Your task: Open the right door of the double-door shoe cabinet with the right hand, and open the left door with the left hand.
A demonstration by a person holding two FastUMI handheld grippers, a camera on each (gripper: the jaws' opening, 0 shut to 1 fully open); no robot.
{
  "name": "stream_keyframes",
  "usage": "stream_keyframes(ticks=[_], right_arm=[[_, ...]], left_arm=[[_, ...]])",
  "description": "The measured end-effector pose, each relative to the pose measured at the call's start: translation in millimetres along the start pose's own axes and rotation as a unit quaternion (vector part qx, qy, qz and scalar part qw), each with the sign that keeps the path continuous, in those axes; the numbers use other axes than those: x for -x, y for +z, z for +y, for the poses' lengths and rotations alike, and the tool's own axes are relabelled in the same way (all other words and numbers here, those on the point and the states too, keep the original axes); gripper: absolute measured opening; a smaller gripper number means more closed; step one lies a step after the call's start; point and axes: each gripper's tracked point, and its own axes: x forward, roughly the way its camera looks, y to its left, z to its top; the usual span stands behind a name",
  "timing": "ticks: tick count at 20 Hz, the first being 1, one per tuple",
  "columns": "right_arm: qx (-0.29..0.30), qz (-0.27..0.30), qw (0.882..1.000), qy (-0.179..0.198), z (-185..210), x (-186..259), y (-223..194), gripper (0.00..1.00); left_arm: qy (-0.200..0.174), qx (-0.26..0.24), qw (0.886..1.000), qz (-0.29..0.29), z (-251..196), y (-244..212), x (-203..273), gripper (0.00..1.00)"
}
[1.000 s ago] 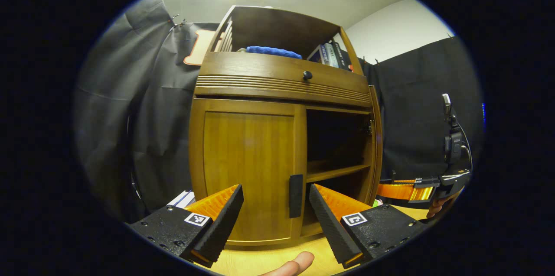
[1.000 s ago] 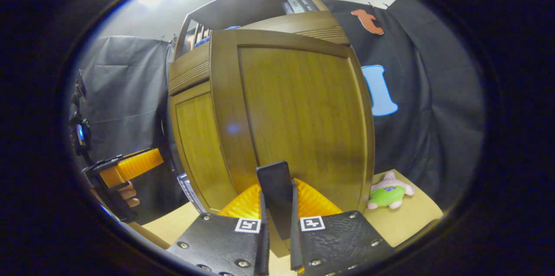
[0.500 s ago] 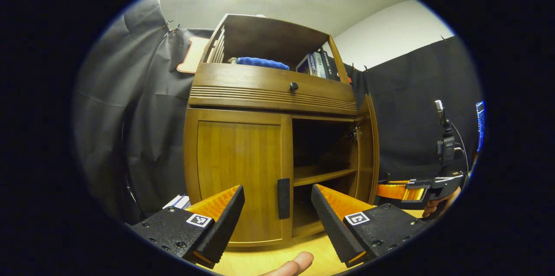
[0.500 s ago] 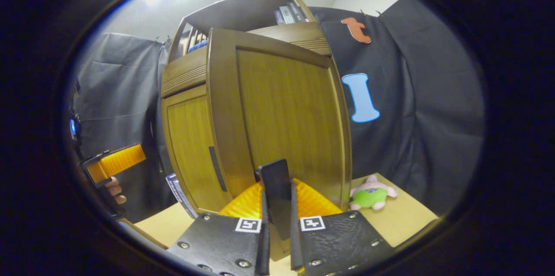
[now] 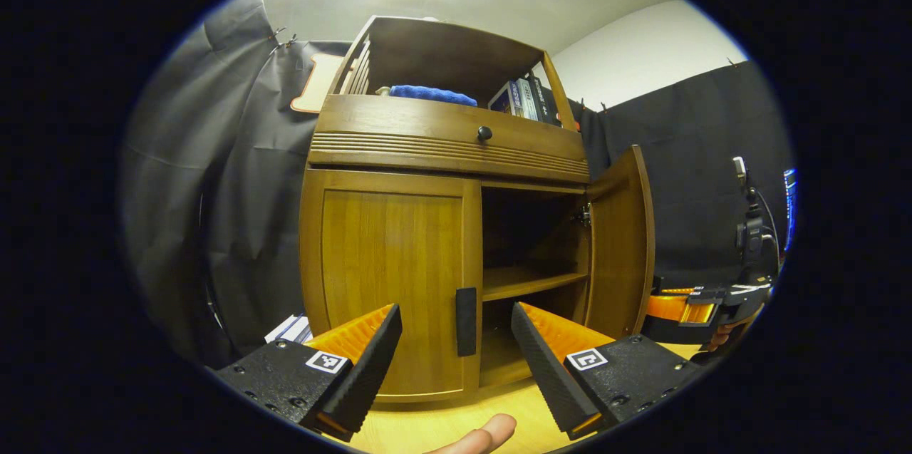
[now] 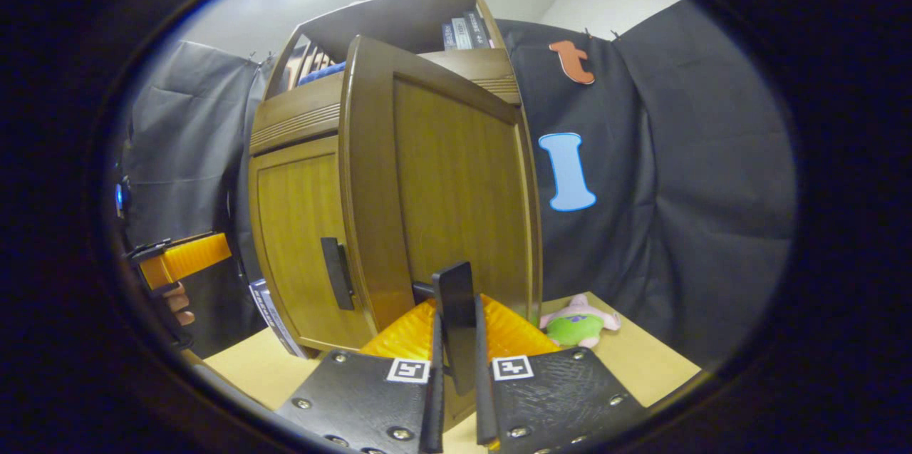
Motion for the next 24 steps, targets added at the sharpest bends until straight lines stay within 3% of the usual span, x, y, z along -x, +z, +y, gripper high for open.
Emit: stream_keyframes(ticks=[4,8,9,10,12,13,14,21,24], right_arm=[[-0.005,-0.003,1.000,-0.018,-22,8,3,0.18],[-0.011,0.006,0.997,-0.073,-72,13,2,0.18],[-0.018,0.007,0.998,-0.065,-78,11,2,0.22],[-0.018,0.009,0.998,-0.061,-83,10,2,0.11],[-0.002,0.007,0.998,-0.060,-101,10,3,0.11],[-0.005,0.008,0.999,-0.052,-106,10,5,0.22],[-0.009,0.009,0.999,-0.048,-114,10,7,0.11],[-0.005,0.016,1.000,0.019,-164,-1,12,0.11],[-0.010,0.018,0.999,0.048,-167,-3,12,0.11]], left_arm=[[0.000,-0.001,1.000,0.007,-2,-4,-3,0.96],[-0.003,-0.007,1.000,0.008,-9,-7,-5,0.96],[-0.005,-0.008,1.000,0.009,-11,-9,-6,0.96],[-0.007,-0.010,1.000,0.011,-14,-10,-7,0.96],[-0.009,-0.011,1.000,0.014,-17,-13,-9,0.96],[-0.008,-0.011,1.000,0.016,-18,-16,-11,0.96],[-0.009,-0.012,1.000,0.019,-20,-17,-13,0.96],[-0.005,-0.026,0.999,0.022,-26,-25,-23,0.96],[0.005,-0.022,0.999,0.027,-22,-30,-32,0.96]])
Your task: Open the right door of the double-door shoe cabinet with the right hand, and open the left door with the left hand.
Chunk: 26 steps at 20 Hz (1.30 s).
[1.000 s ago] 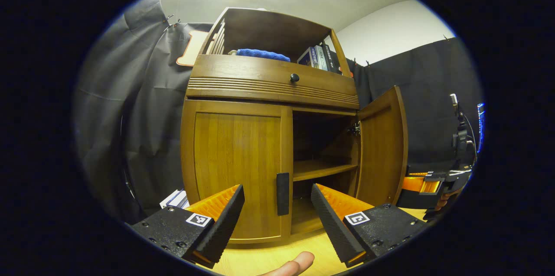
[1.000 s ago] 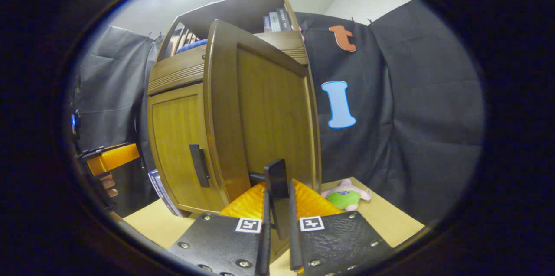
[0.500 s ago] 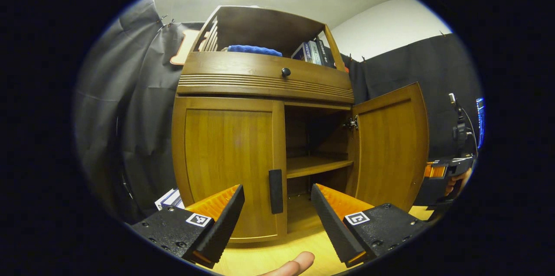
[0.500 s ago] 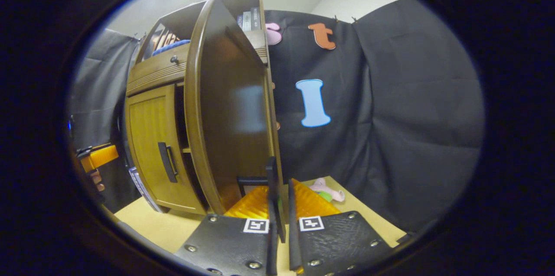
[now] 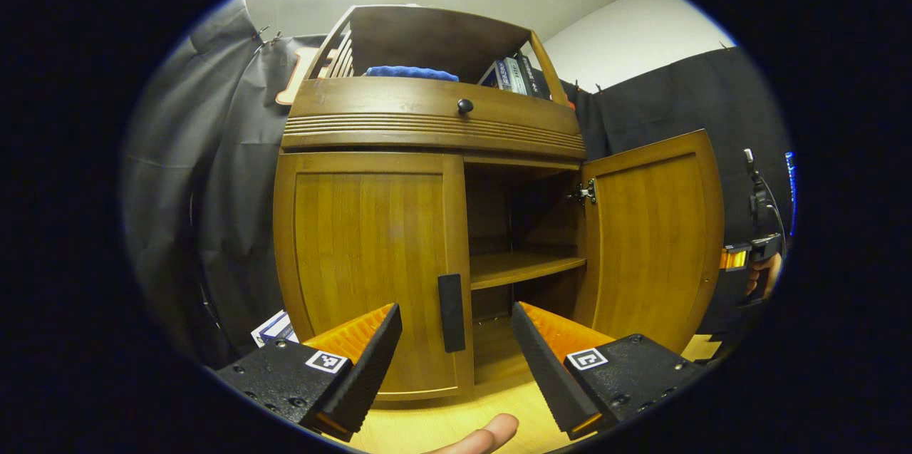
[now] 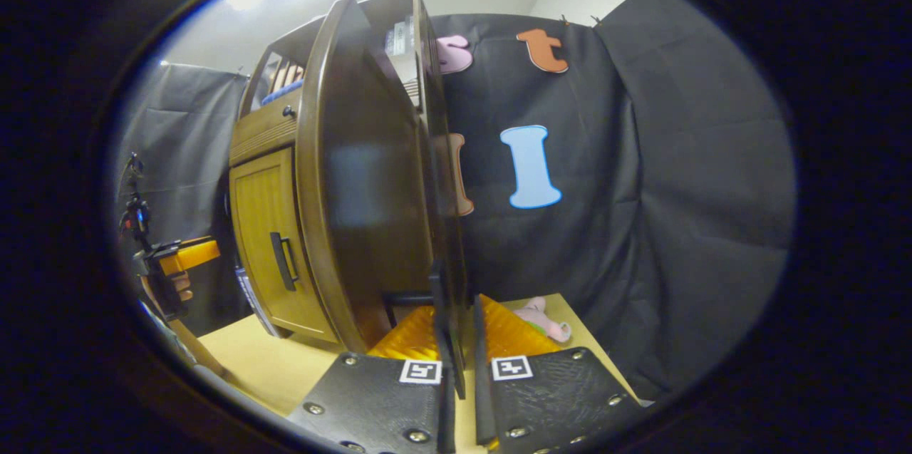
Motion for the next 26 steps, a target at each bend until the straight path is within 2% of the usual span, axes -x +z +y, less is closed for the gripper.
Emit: stream_keyframes(ticks=[2,3,4,5,6,10,12,13,16,18,19,20,22,23,24,25,26], right_arm=[[0.005,-0.002,1.000,0.001,-3,10,4,0.12],[0.008,-0.002,1.000,0.002,-4,4,4,0.20],[0.013,0.001,1.000,0.009,1,-26,-9,0.18],[0.015,0.002,1.000,0.012,-1,21,4,0.09],[0.013,0.006,1.000,0.016,-1,8,-1,0.01],[0.056,0.015,0.998,0.022,8,18,-3,0.01],[0.037,0.007,0.999,0.023,5,33,0,0.01],[0.029,0.000,0.999,0.020,4,40,2,0.01],[0.026,-0.030,0.999,-0.028,-11,61,16,0.02],[0.013,-0.047,0.998,-0.036,-5,75,23,0.06],[0.009,-0.056,0.997,-0.047,-5,82,31,0.02],[0.010,-0.065,0.996,-0.059,-4,89,38,0.10],[0.009,-0.092,0.992,-0.085,-2,100,52,0.55],[0.003,-0.105,0.990,-0.091,13,120,62,0.77],[0.000,-0.116,0.989,-0.090,18,116,64,1.00],[0.002,-0.122,0.988,-0.090,27,118,63,1.00],[0.007,-0.123,0.988,-0.094,37,122,62,0.99]], left_arm=[[0.009,0.000,1.000,0.009,4,-6,-9,0.96],[0.014,0.002,1.000,0.015,6,-10,-13,0.96],[0.018,0.004,1.000,0.021,7,-14,-17,0.96],[0.019,0.005,0.999,0.026,8,-17,-21,0.96],[0.021,0.006,0.999,0.029,8,-20,-26,0.97],[0.033,-0.004,0.998,0.047,10,-35,-43,0.96],[0.031,0.003,0.999,0.045,8,-39,-52,0.97],[0.031,0.009,0.998,0.047,6,-43,-57,0.96],[0.030,0.020,0.998,0.050,5,-51,-70,0.97],[0.034,0.021,0.998,0.049,7,-56,-80,0.96],[0.037,0.020,0.998,0.046,9,-58,-84,0.96],[0.038,0.017,0.998,0.043,8,-58,-89,0.96],[0.030,0.013,0.999,0.038,7,-61,-98,0.96],[0.044,0.005,0.999,0.024,14,-58,-99,0.96],[0.050,-0.002,0.999,0.000,18,-50,-102,0.97],[0.039,-0.001,0.999,-0.005,14,-50,-107,0.96],[0.030,0.002,1.000,0.005,11,-56,-111,0.90]])
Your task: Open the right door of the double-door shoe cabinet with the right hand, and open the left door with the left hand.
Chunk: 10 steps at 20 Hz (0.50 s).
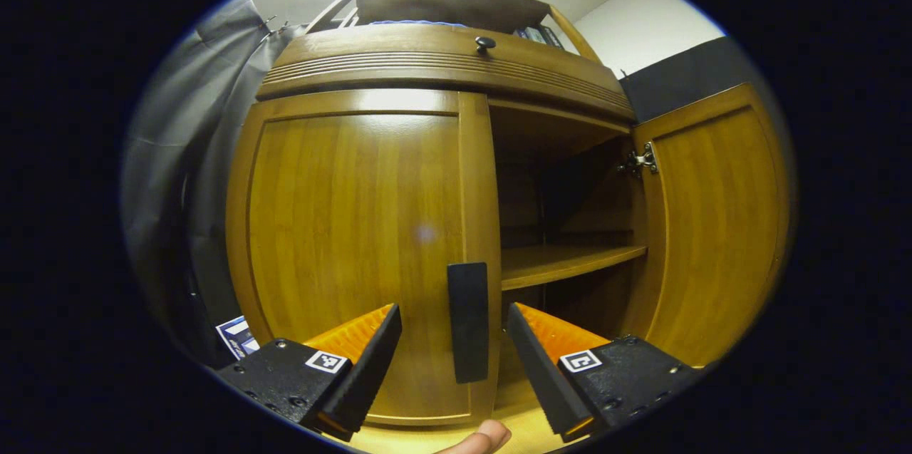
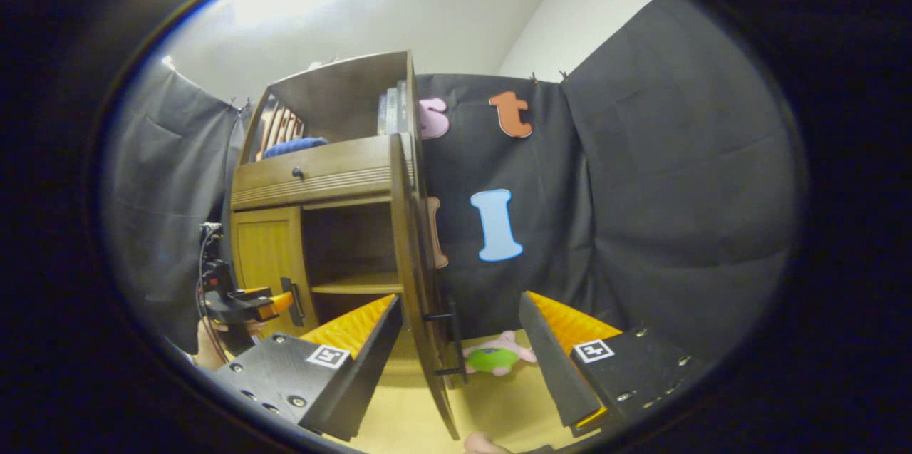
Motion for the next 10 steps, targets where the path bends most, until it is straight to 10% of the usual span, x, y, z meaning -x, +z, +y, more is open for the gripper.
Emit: stream_keyframes(ticks=[4,8,10], right_arm=[[0.030,-0.007,0.999,0.020,58,24,-8,0.98],[0.008,-0.001,0.997,0.072,126,64,-25,0.94],[0.037,-0.010,0.997,0.065,142,85,-28,0.98]], left_arm=[[-0.019,0.012,1.000,-0.007,-11,-7,-12,0.82],[-0.013,-0.004,1.000,0.018,-1,-27,-28,0.42],[-0.017,0.012,1.000,-0.003,-5,-20,-32,0.38]])
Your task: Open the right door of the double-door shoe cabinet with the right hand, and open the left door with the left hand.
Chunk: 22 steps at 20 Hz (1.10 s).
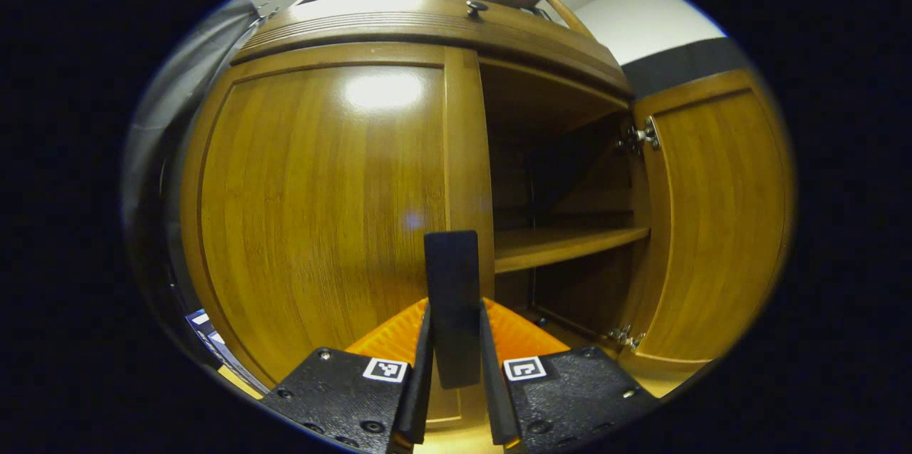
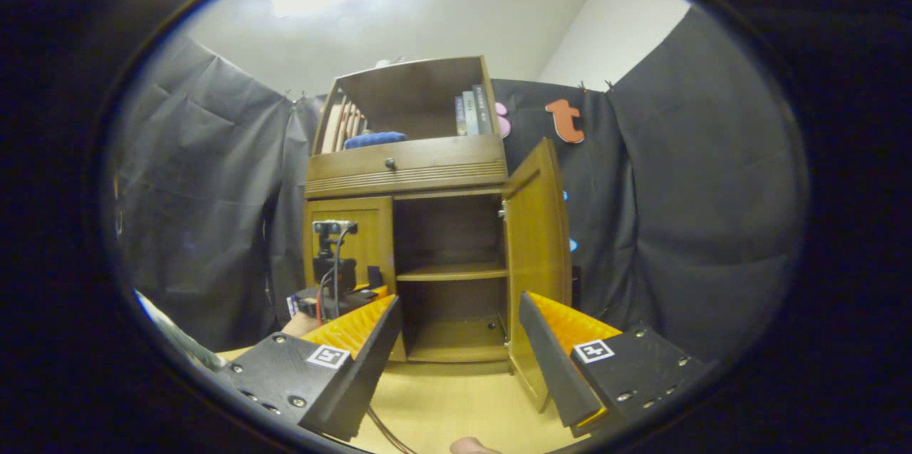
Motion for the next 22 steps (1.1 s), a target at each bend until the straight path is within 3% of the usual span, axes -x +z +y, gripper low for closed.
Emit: stream_keyframes(ticks=[3,9,11,12,14,15,16,20,21,22], right_arm=[[0.041,-0.012,0.998,-0.035,16,27,7,1.00],[0.029,-0.032,0.998,-0.052,39,61,40,0.98],[0.036,-0.025,0.996,-0.074,30,72,43,1.00],[0.038,-0.018,0.995,-0.086,25,78,41,0.94],[0.044,-0.005,0.993,-0.109,12,89,39,0.97],[0.043,-0.001,0.992,-0.119,5,94,38,0.93],[0.040,-0.001,0.992,-0.122,1,99,38,0.98],[0.022,-0.013,0.991,-0.133,-17,119,40,0.97],[0.020,-0.014,0.990,-0.139,-26,121,38,0.93],[0.017,-0.017,0.990,-0.141,-32,123,38,0.97]], left_arm=[[-0.005,-0.015,1.000,0.010,1,-1,4,0.33],[-0.022,-0.014,0.999,0.025,-2,-2,10,0.29],[-0.024,-0.016,0.999,0.028,-2,-1,11,0.29],[-0.023,-0.020,0.999,0.032,-2,-1,12,0.30],[-0.022,-0.022,0.999,0.033,-1,0,14,0.31],[-0.024,-0.020,0.999,0.031,-1,1,15,0.31],[-0.025,-0.016,0.999,0.029,-2,4,16,0.29],[-0.031,-0.027,0.999,0.033,-1,8,29,0.31],[-0.033,-0.028,0.999,0.029,-1,9,33,0.30],[-0.037,-0.035,0.998,0.030,0,7,41,0.30]])
